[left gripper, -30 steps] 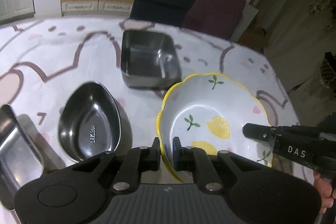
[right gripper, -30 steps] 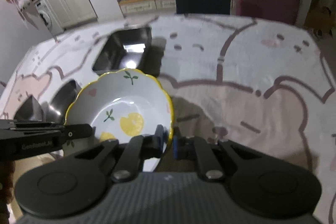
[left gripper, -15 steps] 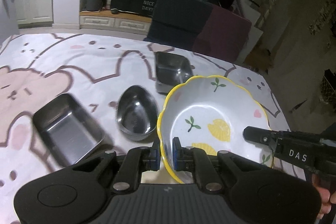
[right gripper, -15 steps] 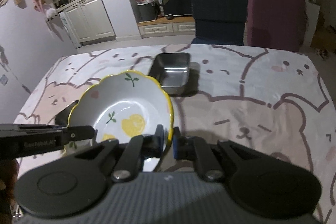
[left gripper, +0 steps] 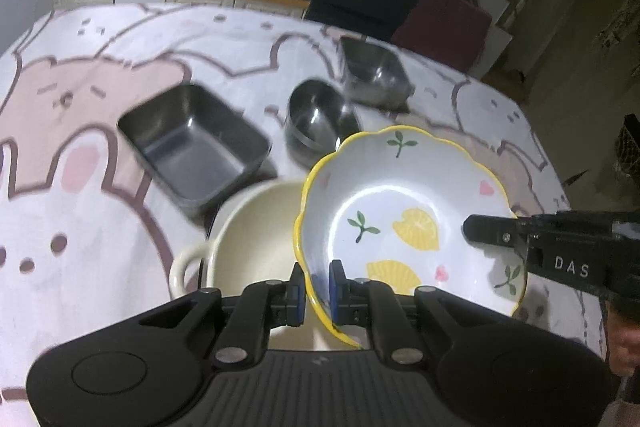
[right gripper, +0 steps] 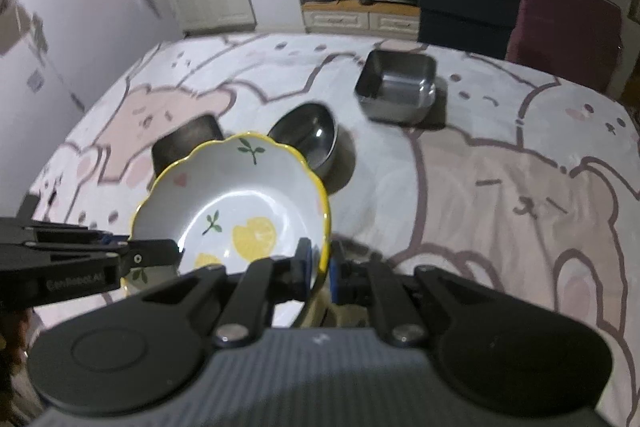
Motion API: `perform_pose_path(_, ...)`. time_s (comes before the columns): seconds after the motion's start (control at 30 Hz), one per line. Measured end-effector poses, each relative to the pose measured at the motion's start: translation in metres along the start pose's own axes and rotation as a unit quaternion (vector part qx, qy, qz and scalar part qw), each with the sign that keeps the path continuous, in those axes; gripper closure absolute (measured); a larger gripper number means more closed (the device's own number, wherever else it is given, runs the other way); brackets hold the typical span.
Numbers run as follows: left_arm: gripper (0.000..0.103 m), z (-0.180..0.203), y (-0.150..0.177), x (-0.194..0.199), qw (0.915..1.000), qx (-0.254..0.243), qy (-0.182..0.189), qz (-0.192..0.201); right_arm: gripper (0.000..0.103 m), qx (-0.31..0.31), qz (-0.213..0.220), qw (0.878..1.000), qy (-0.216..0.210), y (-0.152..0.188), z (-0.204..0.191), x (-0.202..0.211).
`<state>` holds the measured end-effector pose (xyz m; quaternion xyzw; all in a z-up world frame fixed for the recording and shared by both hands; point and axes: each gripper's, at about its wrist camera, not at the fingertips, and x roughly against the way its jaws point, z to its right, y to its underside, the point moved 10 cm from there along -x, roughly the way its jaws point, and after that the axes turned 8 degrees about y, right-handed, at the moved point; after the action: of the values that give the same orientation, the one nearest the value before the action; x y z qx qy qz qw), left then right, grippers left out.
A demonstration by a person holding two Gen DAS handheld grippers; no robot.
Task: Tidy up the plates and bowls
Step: 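Lift and carry the lemon-print bowl with both grippers to the cream bowl, then lower the lemon-print bowl into the cream bowl with both grippers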
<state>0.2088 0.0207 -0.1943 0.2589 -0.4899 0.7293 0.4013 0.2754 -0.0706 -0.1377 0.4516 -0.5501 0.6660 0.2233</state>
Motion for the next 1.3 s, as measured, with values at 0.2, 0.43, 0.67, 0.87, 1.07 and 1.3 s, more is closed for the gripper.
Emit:
perform_pose_path(0.2,0.088,-0.016,0.015,-0.009,0.9998,0.003,-0.013,-0.017,0.093,0.021,-0.027,0.999,0.007,0.014,-0.016,-0.015)
perform_pose_path(0.43,0.086,-0.025,0.021,-0.021,0.9991,0.004,-0.02,-0.038,0.093,0.045,-0.042,0.998,0.02,0.02,-0.03,-0.032)
perform_pose_path(0.67,0.085,-0.026,0.023,-0.029,0.9983,-0.004,-0.024,-0.053,0.093,0.048,-0.053,0.997,0.025,0.022,-0.032,-0.039)
perform_pose_path(0.87,0.083,-0.026,0.025,-0.034,0.9976,-0.01,-0.028,-0.062,0.093,0.049,-0.06,0.997,0.028,0.022,-0.032,-0.043)
perform_pose_path(1.07,0.082,-0.027,0.026,-0.035,0.9971,-0.019,-0.032,-0.067,0.093,0.06,-0.063,0.996,0.031,0.023,-0.035,-0.047)
perform_pose_path(1.3,0.081,-0.023,0.026,-0.036,0.9952,-0.05,-0.047,-0.07,0.093,0.061,-0.068,0.995,0.028,0.024,-0.036,-0.05)
